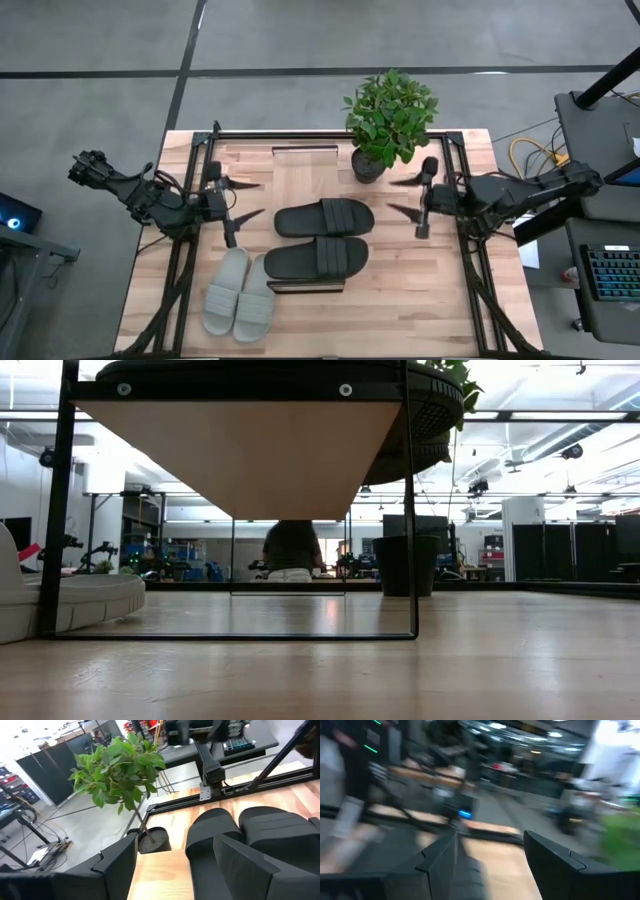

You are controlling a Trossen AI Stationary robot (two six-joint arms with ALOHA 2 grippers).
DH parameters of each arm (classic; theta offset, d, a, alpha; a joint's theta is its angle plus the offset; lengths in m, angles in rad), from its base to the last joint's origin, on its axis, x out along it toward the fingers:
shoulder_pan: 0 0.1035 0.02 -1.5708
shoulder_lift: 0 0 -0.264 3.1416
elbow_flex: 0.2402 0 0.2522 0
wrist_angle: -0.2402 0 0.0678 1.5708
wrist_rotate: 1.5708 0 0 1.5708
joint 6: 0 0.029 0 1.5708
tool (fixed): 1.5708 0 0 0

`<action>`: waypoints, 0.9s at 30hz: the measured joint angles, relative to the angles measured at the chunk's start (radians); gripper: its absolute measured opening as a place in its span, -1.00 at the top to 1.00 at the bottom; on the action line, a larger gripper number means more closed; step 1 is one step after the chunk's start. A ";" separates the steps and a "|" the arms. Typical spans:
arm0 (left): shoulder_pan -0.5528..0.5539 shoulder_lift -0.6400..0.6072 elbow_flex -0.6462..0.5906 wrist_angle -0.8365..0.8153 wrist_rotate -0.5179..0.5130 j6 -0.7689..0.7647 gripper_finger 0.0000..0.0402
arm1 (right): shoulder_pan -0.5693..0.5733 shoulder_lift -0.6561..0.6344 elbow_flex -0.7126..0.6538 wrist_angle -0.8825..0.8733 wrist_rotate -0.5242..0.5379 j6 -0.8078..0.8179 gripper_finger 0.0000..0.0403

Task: Pick and place slides into the shelf
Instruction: Put the left gray slipper on the shelf

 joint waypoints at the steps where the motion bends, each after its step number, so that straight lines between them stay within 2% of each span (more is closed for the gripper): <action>1: 0.000 -0.001 0.000 0.000 -0.001 0.000 -0.22 | 0.002 0.002 0.006 -0.003 -0.039 0.029 -0.09; 5: 0.000 -0.002 0.000 0.000 -0.002 0.000 -0.22 | 0.005 0.016 0.016 -0.004 -0.116 0.143 -0.09; 13: -0.001 -0.002 0.000 -0.001 -0.001 -0.010 -0.22 | 0.054 0.100 0.024 0.004 -0.117 0.306 -0.09; 16: -0.001 -0.005 0.000 -0.050 0.015 -0.058 -0.22 | 0.081 0.137 0.037 0.008 -0.116 0.330 -0.09; 18: -0.001 -0.012 0.000 -0.141 0.054 -0.105 -0.22 | 0.095 0.162 0.043 0.012 -0.114 0.330 -0.09; 21: -0.001 -0.016 0.000 -0.298 0.142 -0.261 -0.22 | 0.109 0.195 0.051 0.022 -0.109 0.325 -0.09; 27: -0.001 0.001 0.000 -0.471 0.414 -0.576 -0.22 | 0.109 0.246 0.077 0.023 -0.105 0.314 -0.09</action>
